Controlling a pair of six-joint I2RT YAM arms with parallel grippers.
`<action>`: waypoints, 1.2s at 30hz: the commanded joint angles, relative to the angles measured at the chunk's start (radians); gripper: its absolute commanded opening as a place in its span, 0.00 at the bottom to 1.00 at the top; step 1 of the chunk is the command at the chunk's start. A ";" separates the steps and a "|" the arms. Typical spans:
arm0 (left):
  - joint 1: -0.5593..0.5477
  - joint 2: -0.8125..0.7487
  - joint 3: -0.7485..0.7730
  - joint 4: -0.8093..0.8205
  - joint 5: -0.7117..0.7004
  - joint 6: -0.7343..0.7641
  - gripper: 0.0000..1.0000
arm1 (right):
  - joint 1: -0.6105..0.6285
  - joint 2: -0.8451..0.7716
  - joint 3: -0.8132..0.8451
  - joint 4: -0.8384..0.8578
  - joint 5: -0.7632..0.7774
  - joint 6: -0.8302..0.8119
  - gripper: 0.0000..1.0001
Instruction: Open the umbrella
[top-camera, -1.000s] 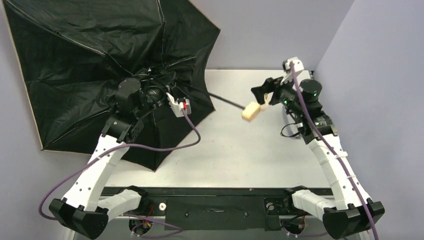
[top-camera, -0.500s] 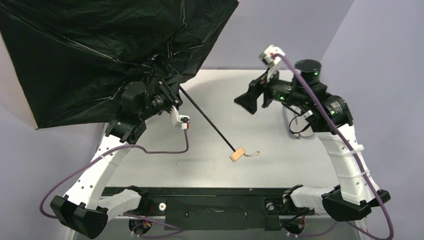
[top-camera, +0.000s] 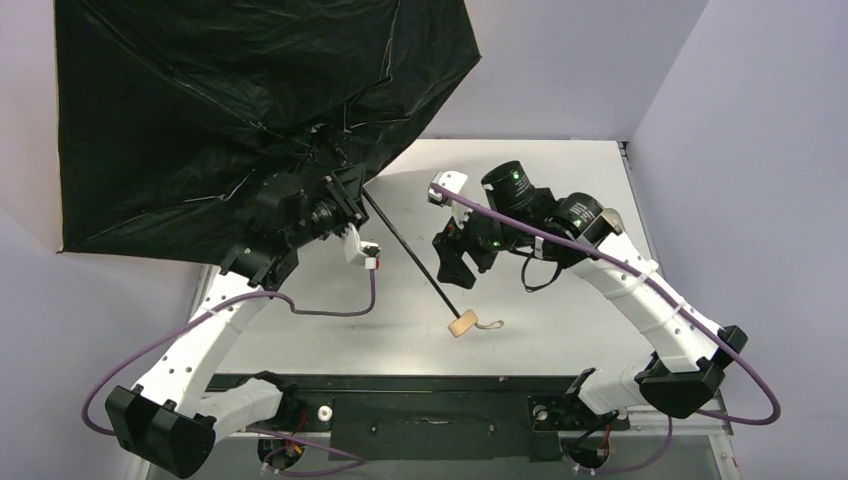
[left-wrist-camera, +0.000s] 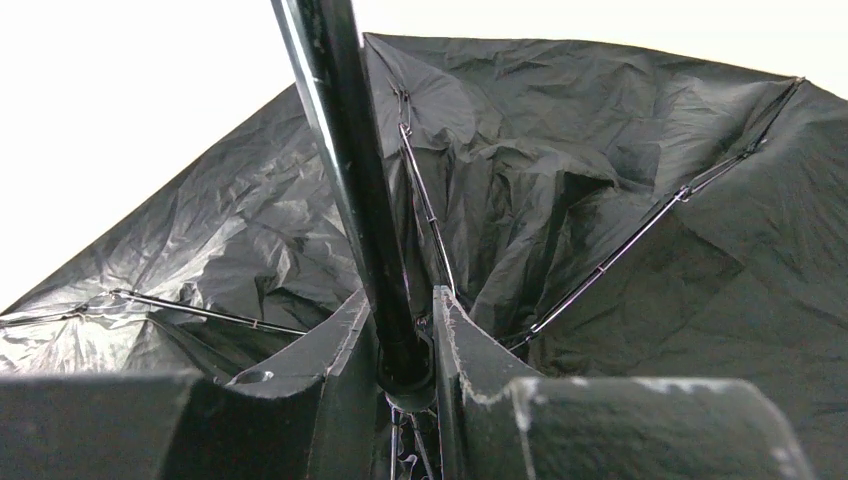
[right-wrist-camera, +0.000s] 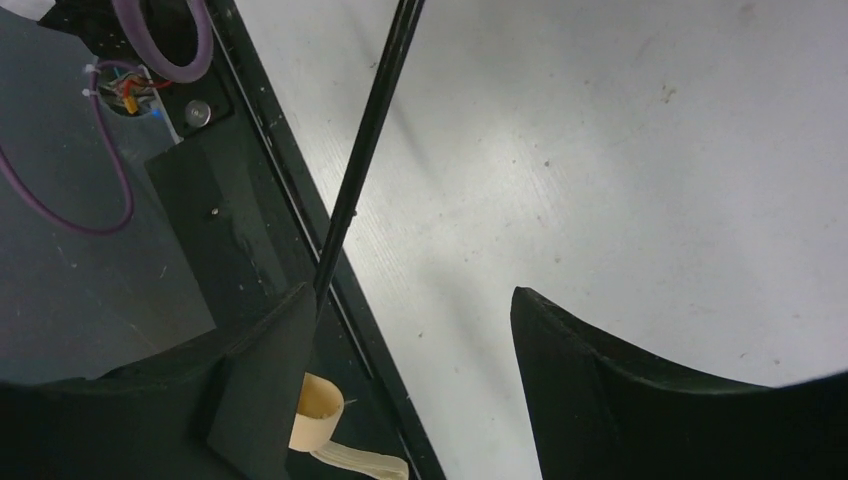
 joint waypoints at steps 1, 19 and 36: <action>-0.005 -0.056 -0.007 0.081 -0.037 0.069 0.00 | 0.018 -0.009 -0.059 0.002 0.024 0.052 0.67; 0.001 -0.061 -0.018 0.142 -0.106 0.051 0.00 | 0.079 -0.014 -0.249 0.028 0.094 -0.004 0.41; 0.117 -0.002 0.006 0.242 -0.116 0.069 0.00 | 0.071 -0.160 -0.518 -0.049 0.162 -0.218 0.08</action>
